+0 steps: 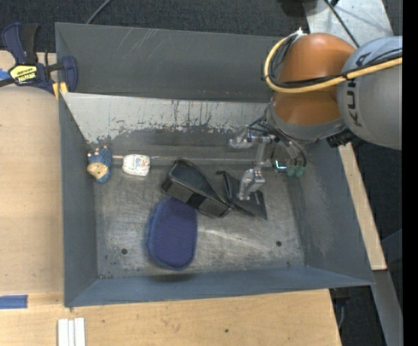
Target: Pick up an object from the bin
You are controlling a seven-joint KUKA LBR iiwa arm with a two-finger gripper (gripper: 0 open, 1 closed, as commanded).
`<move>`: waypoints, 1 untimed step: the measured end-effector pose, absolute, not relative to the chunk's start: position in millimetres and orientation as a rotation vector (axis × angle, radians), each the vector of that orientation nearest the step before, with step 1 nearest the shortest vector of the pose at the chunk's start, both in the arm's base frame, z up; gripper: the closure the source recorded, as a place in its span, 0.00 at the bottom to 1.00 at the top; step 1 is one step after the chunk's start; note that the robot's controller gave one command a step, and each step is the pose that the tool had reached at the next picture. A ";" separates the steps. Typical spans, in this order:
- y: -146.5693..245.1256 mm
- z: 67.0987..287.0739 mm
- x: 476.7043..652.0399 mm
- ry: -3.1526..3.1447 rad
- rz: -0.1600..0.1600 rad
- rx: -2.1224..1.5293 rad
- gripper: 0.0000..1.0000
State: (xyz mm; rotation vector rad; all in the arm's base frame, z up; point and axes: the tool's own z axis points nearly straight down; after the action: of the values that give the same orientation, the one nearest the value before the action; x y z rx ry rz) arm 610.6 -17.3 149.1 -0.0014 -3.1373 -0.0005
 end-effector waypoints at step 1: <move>-11.3 109.6 613.1 -3.151 0.003 -0.054 0.00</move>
Offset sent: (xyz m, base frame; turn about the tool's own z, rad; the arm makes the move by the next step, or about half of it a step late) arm -0.0039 0.0132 -0.0791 0.0429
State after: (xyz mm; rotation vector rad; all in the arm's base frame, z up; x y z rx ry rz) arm 613.1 -11.3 109.6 -0.0538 -3.1514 0.0029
